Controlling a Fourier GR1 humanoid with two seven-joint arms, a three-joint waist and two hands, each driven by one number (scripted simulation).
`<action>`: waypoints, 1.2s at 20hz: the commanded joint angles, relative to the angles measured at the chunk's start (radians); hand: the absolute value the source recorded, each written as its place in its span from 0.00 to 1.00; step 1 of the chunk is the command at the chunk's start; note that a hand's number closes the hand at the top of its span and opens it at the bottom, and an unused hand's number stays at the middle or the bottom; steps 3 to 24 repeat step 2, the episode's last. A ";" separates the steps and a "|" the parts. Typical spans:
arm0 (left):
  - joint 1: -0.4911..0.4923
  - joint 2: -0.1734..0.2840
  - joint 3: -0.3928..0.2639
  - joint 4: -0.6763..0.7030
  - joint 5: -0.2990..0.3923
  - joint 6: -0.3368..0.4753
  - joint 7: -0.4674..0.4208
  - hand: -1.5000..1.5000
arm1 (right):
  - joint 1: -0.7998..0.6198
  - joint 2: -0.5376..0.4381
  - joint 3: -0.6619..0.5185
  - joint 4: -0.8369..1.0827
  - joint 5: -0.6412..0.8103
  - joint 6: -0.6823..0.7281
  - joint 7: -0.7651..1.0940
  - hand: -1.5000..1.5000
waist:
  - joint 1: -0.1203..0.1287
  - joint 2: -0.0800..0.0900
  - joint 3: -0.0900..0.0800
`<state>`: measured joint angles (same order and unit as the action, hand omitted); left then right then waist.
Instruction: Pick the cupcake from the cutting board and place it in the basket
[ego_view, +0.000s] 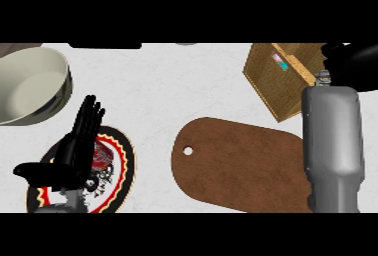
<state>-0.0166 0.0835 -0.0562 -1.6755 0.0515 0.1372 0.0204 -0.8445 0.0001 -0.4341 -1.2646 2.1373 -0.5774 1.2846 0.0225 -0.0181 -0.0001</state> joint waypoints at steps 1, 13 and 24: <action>-0.013 0.002 0.008 0.021 0.006 -0.004 0.006 0.50 | 0.054 0.000 0.145 -0.139 -0.065 0.083 0.205 0.00 | -0.004 -0.002 -0.001; 0.008 0.012 0.012 -0.002 0.009 -0.009 0.008 0.50 | 0.074 0.000 0.192 -0.194 -0.084 0.130 0.205 0.00 | -0.011 -0.004 -0.001; 0.008 0.012 0.012 -0.002 0.009 -0.009 0.008 0.50 | 0.074 0.000 0.192 -0.194 -0.084 0.130 0.205 0.00 | -0.011 -0.004 -0.001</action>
